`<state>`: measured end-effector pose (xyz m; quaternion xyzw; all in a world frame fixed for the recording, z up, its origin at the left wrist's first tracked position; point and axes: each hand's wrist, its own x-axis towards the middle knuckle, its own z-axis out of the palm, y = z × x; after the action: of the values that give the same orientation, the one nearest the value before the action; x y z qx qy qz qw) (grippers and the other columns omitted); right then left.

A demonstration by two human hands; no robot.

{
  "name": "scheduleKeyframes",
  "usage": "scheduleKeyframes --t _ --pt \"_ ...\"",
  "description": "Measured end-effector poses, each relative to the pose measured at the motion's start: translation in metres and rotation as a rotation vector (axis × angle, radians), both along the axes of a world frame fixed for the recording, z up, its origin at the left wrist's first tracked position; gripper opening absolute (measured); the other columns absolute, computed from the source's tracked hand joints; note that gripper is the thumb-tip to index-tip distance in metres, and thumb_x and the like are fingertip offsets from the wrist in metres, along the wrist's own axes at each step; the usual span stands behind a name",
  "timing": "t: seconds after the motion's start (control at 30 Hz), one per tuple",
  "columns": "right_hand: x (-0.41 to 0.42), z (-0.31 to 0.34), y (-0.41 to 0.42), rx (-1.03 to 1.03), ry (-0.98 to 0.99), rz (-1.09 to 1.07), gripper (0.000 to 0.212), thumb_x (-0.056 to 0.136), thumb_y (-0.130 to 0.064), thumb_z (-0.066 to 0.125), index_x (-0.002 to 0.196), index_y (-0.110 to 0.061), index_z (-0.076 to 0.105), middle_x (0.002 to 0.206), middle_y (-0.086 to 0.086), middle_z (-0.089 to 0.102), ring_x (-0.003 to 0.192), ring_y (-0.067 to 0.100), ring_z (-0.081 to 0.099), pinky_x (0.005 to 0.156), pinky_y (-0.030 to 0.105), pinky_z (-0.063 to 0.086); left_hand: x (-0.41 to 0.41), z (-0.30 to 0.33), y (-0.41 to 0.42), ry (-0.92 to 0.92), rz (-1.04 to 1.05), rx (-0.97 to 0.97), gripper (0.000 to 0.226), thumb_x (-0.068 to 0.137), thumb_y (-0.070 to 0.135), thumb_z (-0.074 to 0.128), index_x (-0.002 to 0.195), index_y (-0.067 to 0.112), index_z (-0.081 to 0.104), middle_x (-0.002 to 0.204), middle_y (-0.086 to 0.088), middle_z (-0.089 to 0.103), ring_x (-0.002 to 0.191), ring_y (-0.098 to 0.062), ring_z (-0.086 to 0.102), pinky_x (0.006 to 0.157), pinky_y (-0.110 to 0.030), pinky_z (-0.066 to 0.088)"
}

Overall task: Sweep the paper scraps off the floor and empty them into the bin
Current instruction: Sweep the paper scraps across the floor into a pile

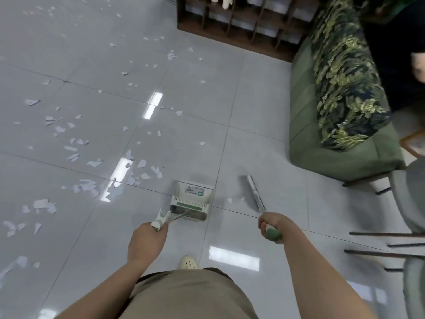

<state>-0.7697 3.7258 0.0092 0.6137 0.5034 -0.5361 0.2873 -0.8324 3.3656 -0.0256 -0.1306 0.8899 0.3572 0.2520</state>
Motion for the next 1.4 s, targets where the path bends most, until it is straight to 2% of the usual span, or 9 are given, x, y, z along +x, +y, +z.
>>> scheduleKeyframes --t 0.2,0.33,0.63,0.7,0.83,0.97,1.1,1.27,1.4 --pt "-0.036 -0.035 -0.095 -0.174 -0.038 0.296 0.013 0.072 0.001 0.050 0.082 -0.006 0.054 0.057 0.004 0.048 0.045 0.014 0.044 0.056 0.024 0.040 0.009 0.004 -0.053 -0.005 0.022 -0.145 0.053 0.094 0.050 0.061 0.060 0.011 0.049 0.051 0.000 0.052 0.051 -0.021 0.052 0.049 -0.029 0.035" --pt "-0.066 -0.039 -0.159 -0.388 0.039 0.172 0.012 0.086 0.006 0.045 0.092 -0.004 0.048 0.050 0.002 0.042 0.035 0.011 0.039 0.040 0.018 0.039 0.015 0.006 -0.070 -0.001 0.050 -0.220 0.055 0.095 0.050 0.060 0.058 0.010 0.051 0.051 -0.002 0.055 0.054 -0.024 0.056 0.049 -0.030 0.036" --pt "-0.149 -0.023 -0.122 -0.572 0.164 0.037 0.030 0.090 0.004 0.047 0.078 -0.022 0.039 0.048 -0.007 0.033 0.032 0.003 0.032 0.028 0.014 0.030 0.013 0.003 -0.063 -0.040 0.294 -0.199 0.050 0.096 0.046 0.059 0.063 0.009 0.055 0.059 -0.006 0.060 0.058 -0.025 0.059 0.052 -0.032 0.041" --pt "-0.147 -0.018 -0.128 -0.552 0.175 0.063 0.027 0.090 0.005 0.048 0.080 -0.019 0.040 0.050 -0.006 0.035 0.032 0.004 0.032 0.029 0.014 0.029 0.004 0.001 -0.064 -0.032 0.337 -0.191 0.049 0.095 0.047 0.060 0.064 0.010 0.056 0.059 -0.006 0.060 0.061 -0.025 0.059 0.056 -0.034 0.046" --pt "-0.147 -0.015 -0.131 -0.396 0.182 0.075 0.021 0.087 0.007 0.049 0.081 -0.012 0.043 0.052 -0.001 0.039 0.033 0.007 0.034 0.031 0.015 0.030 -0.032 -0.006 -0.061 -0.028 0.338 -0.121 0.049 0.095 0.042 0.061 0.061 0.007 0.054 0.054 -0.004 0.056 0.055 -0.023 0.054 0.051 -0.031 0.035" --pt "-0.147 -0.001 -0.109 -0.216 0.181 0.036 0.014 0.086 0.007 0.050 0.088 -0.006 0.047 0.056 0.003 0.041 0.035 0.009 0.035 0.033 0.017 0.032 -0.079 -0.020 -0.053 -0.056 0.259 -0.086 0.050 0.095 0.041 0.063 0.061 0.006 0.053 0.055 -0.005 0.056 0.055 -0.024 0.054 0.050 -0.031 0.035" --pt "-0.141 0.006 -0.073 -0.102 0.168 -0.115 0.013 0.086 0.008 0.048 0.091 -0.004 0.048 0.057 0.004 0.041 0.035 0.009 0.036 0.033 0.017 0.033 -0.126 -0.026 -0.029 -0.055 0.191 -0.013 0.052 0.095 0.035 0.064 0.055 0.008 0.045 0.052 -0.004 0.050 0.052 -0.025 0.049 0.053 -0.032 0.037" --pt "-0.132 0.011 -0.032 -0.068 0.163 -0.330 0.016 0.087 0.007 0.044 0.084 -0.009 0.043 0.049 0.001 0.037 0.030 0.009 0.034 0.030 0.015 0.031 -0.168 -0.028 0.004 -0.044 0.031 -0.006 0.052 0.097 0.036 0.063 0.055 0.007 0.053 0.057 -0.009 0.059 0.063 -0.030 0.059 0.057 -0.033 0.042" --pt "-0.120 0.007 0.008 -0.034 0.162 -0.448 0.019 0.087 0.005 0.044 0.078 -0.011 0.042 0.041 0.001 0.038 0.028 0.009 0.034 0.032 0.014 0.034 -0.180 -0.018 0.035 -0.046 -0.101 -0.044 0.043 0.098 0.039 0.061 0.069 0.006 0.063 0.066 -0.005 0.060 0.063 -0.020 0.056 0.056 -0.031 0.039"
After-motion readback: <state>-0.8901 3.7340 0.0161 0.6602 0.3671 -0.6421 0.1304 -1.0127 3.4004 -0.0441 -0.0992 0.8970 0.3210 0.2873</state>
